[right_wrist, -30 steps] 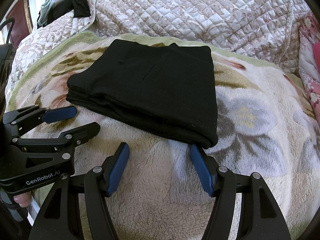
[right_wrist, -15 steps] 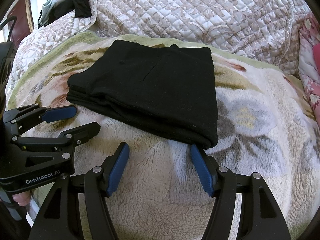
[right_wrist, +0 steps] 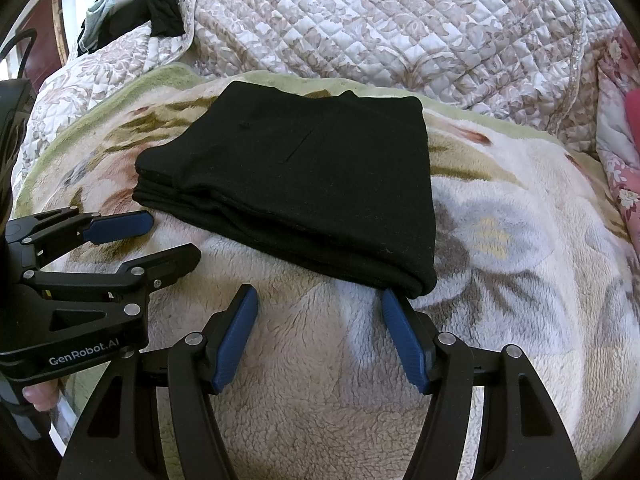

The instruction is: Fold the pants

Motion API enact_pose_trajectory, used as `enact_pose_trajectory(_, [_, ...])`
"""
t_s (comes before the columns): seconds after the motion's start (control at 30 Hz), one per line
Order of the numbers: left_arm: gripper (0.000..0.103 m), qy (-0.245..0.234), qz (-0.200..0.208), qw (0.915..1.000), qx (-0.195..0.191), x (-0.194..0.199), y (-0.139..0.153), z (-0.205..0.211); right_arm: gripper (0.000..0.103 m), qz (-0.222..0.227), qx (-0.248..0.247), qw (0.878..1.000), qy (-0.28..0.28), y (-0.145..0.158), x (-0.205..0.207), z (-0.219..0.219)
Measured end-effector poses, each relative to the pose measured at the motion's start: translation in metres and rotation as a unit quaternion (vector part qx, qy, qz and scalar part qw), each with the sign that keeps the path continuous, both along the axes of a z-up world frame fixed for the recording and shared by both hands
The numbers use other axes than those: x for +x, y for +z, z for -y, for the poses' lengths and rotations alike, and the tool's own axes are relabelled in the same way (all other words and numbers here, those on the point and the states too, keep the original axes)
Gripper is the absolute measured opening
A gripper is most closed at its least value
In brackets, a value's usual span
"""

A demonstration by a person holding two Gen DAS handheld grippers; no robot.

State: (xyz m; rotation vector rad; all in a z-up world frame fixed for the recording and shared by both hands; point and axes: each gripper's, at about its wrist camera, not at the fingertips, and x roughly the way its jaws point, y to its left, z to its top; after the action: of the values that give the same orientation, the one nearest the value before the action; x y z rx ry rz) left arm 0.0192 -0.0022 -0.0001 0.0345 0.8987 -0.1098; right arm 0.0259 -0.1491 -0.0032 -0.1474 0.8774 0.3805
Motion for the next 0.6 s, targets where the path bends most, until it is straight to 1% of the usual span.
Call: enact_pose_trajectory(0.6, [0.061, 0.0, 0.0, 1.0, -0.001, 0.0, 0.0004, 0.0001, 0.065, 0.012, 0.005, 1.0, -0.001, -0.0013, -0.0043, 0.0004])
